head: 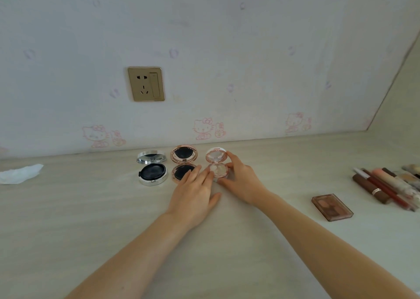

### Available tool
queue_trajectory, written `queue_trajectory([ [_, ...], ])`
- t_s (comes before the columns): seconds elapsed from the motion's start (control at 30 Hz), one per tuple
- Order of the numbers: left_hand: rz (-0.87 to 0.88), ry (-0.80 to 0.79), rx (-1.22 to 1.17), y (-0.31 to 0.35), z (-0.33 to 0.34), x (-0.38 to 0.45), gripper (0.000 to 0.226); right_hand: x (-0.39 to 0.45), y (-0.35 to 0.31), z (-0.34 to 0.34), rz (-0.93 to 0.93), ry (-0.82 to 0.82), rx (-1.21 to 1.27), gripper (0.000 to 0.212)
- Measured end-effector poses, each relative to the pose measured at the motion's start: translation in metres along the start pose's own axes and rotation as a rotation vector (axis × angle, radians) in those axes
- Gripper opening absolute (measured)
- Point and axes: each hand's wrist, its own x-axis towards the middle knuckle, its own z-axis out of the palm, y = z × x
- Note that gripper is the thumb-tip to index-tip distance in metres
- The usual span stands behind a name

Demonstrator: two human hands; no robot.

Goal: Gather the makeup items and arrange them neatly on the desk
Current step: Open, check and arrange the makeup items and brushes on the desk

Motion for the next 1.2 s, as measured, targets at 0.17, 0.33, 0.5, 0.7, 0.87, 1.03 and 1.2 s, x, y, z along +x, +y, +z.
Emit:
queue_trajectory([
  [0.17, -0.009, -0.020, -0.014, -0.002, 0.000, 0.001, 0.088, 0.006, -0.001, 0.003, -0.050, -0.005, -0.036, 0.075],
  [0.33, -0.041, -0.044, -0.033, -0.004, 0.005, 0.002, 0.092, 0.008, 0.000, 0.008, -0.039, -0.008, -0.044, 0.079],
  [0.5, -0.048, -0.055, -0.072, -0.005, 0.005, 0.003, 0.093, 0.010, 0.002, 0.011, -0.022, 0.008, -0.045, 0.077],
  [0.7, -0.051, -0.039, -0.118, -0.002, 0.001, 0.002, 0.073, 0.002, -0.001, 0.008, 0.013, 0.002, -0.112, 0.071],
  [0.87, 0.009, -0.014, -0.152, 0.007, -0.008, 0.001, 0.068, -0.019, 0.003, -0.009, 0.016, -0.032, -0.255, 0.065],
  [1.03, 0.011, 0.058, -0.309, 0.031, -0.021, -0.005, 0.051, -0.053, 0.006, -0.037, -0.054, -0.006, -0.383, 0.055],
  [1.2, -0.009, 0.094, -0.417, 0.068, -0.032, -0.013, 0.038, -0.097, 0.013, -0.076, -0.044, 0.011, -0.483, 0.049],
])
